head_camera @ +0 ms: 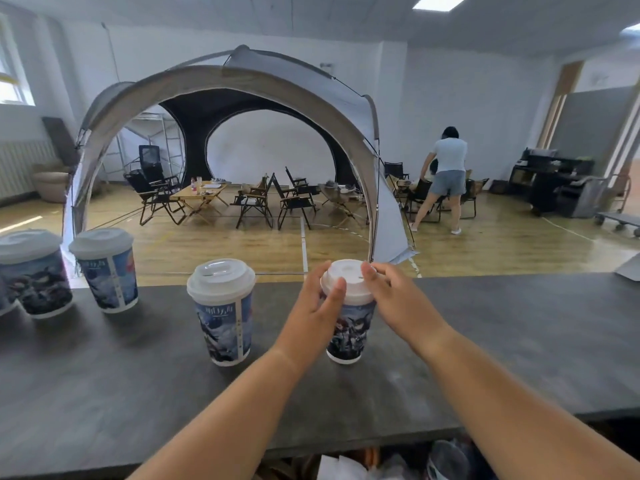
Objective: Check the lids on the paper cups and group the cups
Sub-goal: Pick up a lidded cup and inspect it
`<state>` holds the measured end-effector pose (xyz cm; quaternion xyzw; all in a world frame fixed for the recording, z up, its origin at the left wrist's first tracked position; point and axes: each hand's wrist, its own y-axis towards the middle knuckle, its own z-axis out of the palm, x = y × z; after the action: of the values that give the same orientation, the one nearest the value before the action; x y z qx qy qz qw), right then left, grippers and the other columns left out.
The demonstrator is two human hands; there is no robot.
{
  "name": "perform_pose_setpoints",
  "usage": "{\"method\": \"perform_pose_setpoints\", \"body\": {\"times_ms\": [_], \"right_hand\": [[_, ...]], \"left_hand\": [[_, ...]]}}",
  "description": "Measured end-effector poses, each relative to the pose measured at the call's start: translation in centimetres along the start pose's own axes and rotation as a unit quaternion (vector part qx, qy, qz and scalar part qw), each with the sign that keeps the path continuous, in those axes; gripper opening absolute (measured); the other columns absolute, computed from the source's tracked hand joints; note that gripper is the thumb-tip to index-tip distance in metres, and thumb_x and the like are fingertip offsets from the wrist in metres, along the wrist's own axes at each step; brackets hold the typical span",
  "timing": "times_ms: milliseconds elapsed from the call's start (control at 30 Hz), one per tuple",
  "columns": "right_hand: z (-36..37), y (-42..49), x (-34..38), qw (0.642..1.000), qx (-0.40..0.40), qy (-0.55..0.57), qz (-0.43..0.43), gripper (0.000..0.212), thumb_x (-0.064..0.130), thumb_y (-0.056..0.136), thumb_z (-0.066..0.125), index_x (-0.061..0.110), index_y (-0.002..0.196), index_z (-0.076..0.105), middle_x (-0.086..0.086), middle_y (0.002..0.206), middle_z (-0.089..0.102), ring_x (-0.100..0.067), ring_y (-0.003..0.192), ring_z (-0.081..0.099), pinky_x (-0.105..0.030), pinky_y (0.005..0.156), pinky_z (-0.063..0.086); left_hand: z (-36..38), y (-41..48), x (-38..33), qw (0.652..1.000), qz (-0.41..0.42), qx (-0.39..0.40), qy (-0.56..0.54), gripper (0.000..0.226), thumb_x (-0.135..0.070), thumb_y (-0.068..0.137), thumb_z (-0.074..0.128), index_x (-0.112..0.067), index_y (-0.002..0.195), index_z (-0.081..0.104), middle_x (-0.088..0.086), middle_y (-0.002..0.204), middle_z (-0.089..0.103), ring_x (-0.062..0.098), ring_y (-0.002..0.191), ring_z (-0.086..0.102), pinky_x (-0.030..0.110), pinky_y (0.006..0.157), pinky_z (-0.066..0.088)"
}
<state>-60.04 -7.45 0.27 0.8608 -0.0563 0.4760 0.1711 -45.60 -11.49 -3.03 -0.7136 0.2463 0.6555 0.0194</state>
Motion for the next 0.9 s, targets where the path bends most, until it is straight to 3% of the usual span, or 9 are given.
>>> {"method": "perform_pose_setpoints", "body": {"times_ms": [100,167,233,300,400,467,600,733,900], "right_hand": [[-0.1,1.2,-0.4,0.999,-0.035,0.016,0.002,0.062,0.056,0.099,0.027,0.008,0.117,0.062,-0.010,0.109,0.066,-0.025,0.102,0.060,-0.036,0.086,0.047],[-0.1,2.9,-0.9,0.993,-0.046,0.088,0.059,0.043,0.042,0.103,0.035,0.014,0.112,0.067,-0.009,0.117,0.066,-0.024,0.106,0.060,-0.043,0.093,0.049],[0.0,4.6,-0.9,0.970,-0.028,0.192,0.145,0.023,0.027,0.097,0.050,0.016,0.100,0.070,-0.007,0.107,0.069,-0.021,0.096,0.062,-0.038,0.079,0.054],[0.4,5.8,-1.0,0.947,-0.001,0.251,0.201,0.019,0.020,0.091,0.058,0.010,0.099,0.071,-0.011,0.099,0.071,-0.023,0.087,0.064,-0.032,0.065,0.053],[0.8,6.3,-1.0,0.931,0.039,0.279,0.232,0.033,0.017,0.088,0.058,0.000,0.114,0.069,-0.021,0.114,0.069,-0.030,0.096,0.066,-0.040,0.081,0.057],[0.8,6.2,-1.1,0.927,0.054,0.291,0.230,0.035,0.016,0.088,0.057,-0.001,0.117,0.068,-0.021,0.115,0.069,-0.032,0.101,0.066,-0.044,0.093,0.053],[1.0,6.0,-1.6,0.924,-0.014,0.325,0.201,0.026,0.019,0.094,0.057,0.005,0.111,0.071,-0.017,0.109,0.071,-0.027,0.093,0.066,-0.034,0.070,0.055],[1.7,4.6,-2.0,0.943,-0.080,0.288,0.144,0.025,0.020,0.097,0.050,0.011,0.103,0.073,-0.010,0.104,0.072,-0.026,0.100,0.064,-0.038,0.079,0.052],[1.8,3.0,-1.1,0.964,-0.119,0.215,0.099,0.032,0.024,0.101,0.042,0.013,0.112,0.069,-0.005,0.110,0.069,-0.020,0.102,0.062,-0.037,0.087,0.052]], "left_hand": [[0.8,0.1,0.5,0.999,0.000,-0.018,-0.042,0.031,-0.038,0.096,0.051,-0.036,0.126,0.043,-0.003,0.121,0.061,0.009,0.112,0.060,0.027,0.094,0.050],[0.8,0.2,0.4,0.998,0.003,-0.029,-0.055,0.029,-0.033,0.097,0.051,-0.033,0.126,0.044,-0.007,0.117,0.060,0.004,0.108,0.059,0.017,0.086,0.047],[0.8,0.2,0.4,0.997,0.006,-0.034,-0.065,0.029,-0.030,0.098,0.051,-0.030,0.126,0.046,-0.007,0.116,0.060,0.004,0.107,0.059,0.017,0.085,0.047],[0.9,0.1,0.4,0.997,0.013,-0.035,-0.069,0.026,-0.029,0.098,0.051,-0.030,0.123,0.047,-0.009,0.114,0.061,0.004,0.105,0.060,0.015,0.084,0.047],[1.0,0.1,0.4,0.997,0.016,-0.035,-0.073,0.029,-0.029,0.098,0.050,-0.028,0.126,0.046,-0.006,0.116,0.060,0.003,0.106,0.059,0.015,0.085,0.048],[1.0,0.2,0.3,0.997,0.015,-0.031,-0.071,0.030,-0.030,0.098,0.049,-0.027,0.127,0.045,-0.006,0.116,0.060,-0.001,0.105,0.058,0.013,0.082,0.048],[1.1,0.2,0.5,0.997,0.017,-0.032,-0.062,0.030,-0.032,0.098,0.049,-0.031,0.128,0.044,-0.009,0.117,0.059,-0.001,0.106,0.058,0.014,0.081,0.047],[1.2,0.1,0.4,0.997,0.023,-0.033,-0.065,0.032,-0.032,0.098,0.048,-0.030,0.130,0.042,-0.013,0.115,0.058,-0.001,0.105,0.058,0.016,0.082,0.047],[1.2,0.0,0.1,0.997,0.017,-0.030,-0.063,0.027,-0.032,0.100,0.044,-0.035,0.127,0.040,-0.022,0.108,0.055,-0.005,0.099,0.056,0.015,0.079,0.047]]}}
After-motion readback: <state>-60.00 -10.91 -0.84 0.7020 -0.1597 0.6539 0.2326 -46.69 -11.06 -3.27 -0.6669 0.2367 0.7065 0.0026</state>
